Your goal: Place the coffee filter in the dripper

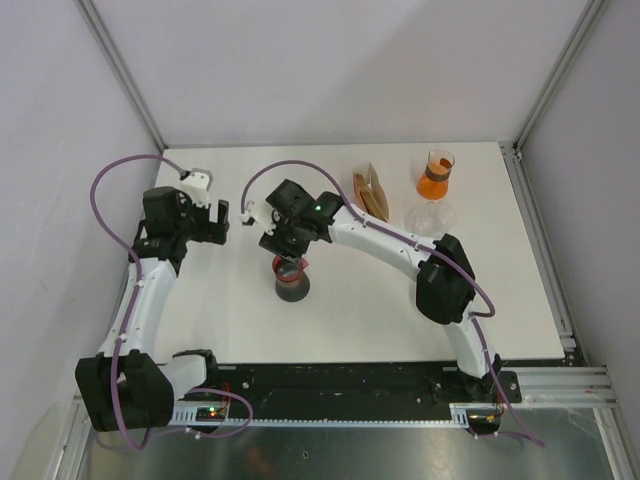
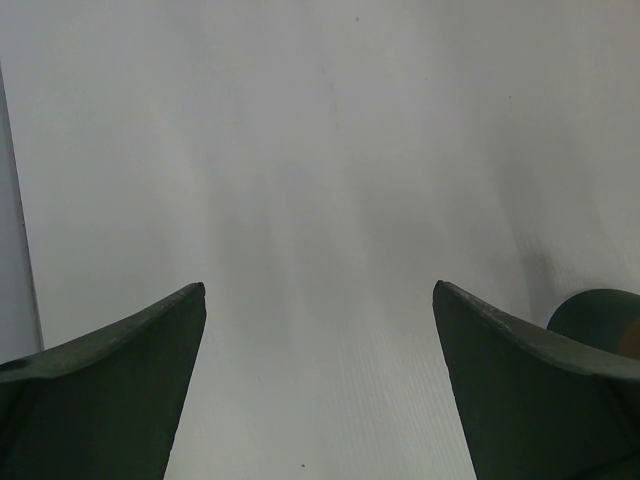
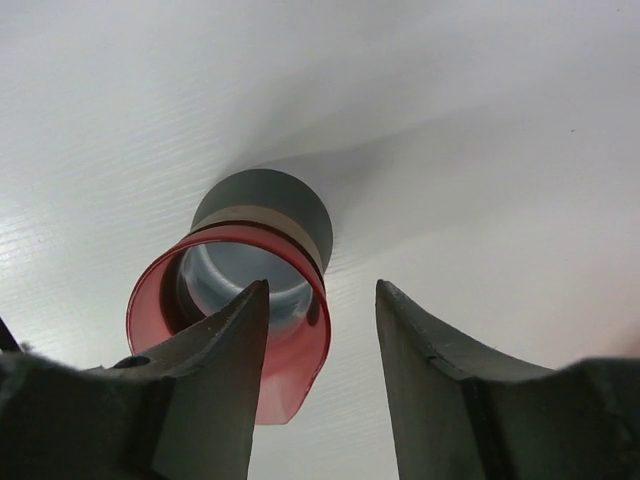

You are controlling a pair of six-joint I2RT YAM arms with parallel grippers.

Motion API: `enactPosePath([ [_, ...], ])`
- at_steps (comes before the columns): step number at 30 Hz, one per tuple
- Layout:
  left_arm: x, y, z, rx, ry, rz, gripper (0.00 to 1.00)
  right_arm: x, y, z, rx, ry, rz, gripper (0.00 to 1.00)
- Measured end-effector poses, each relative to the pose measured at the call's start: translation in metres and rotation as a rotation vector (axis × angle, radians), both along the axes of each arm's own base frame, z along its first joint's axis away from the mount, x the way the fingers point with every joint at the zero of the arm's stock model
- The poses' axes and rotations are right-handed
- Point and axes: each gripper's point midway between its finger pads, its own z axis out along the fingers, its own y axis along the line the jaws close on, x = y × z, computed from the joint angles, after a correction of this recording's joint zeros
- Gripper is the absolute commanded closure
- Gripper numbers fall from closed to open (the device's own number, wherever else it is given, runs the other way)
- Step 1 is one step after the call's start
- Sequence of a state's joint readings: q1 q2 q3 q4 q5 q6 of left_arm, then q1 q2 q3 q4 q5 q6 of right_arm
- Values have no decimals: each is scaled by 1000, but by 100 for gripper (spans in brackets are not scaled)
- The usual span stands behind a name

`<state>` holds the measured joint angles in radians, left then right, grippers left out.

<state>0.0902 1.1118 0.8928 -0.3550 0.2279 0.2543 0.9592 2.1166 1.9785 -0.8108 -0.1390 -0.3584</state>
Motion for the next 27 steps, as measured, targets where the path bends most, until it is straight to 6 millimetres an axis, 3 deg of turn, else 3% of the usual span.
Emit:
enactPosePath([
  [3, 0, 0, 0, 1, -1, -1, 0, 1, -2, 9, 11, -8, -25, 35],
  [5, 0, 0, 0, 2, 0, -1, 0, 4, -9, 26, 34, -24, -62, 29],
  [9, -1, 1, -1, 8, 4, -4, 0, 7, -50, 75, 111, -69, -189, 17],
  [12, -1, 2, -1, 15, 6, -1, 0, 13, -118, 114, 184, -109, -370, 5],
  [15, -1, 2, -1, 17, 7, -3, 0, 20, -198, 131, 252, -136, -609, 1],
  [18, -1, 1, 1, 14, 5, -7, 0, 23, -272, 119, 294, -115, -864, 1],
  [21, 3, -3, 10, 2, -9, -27, 0, 16, -345, 75, 273, -40, -1171, 0],
  [24, 7, -7, 12, -11, -13, -46, 0, -1, -380, 35, 210, 35, -1350, 1],
  [27, 9, -11, 11, -25, -4, -66, 0, -16, -399, 15, 222, 86, -1482, 1],
])
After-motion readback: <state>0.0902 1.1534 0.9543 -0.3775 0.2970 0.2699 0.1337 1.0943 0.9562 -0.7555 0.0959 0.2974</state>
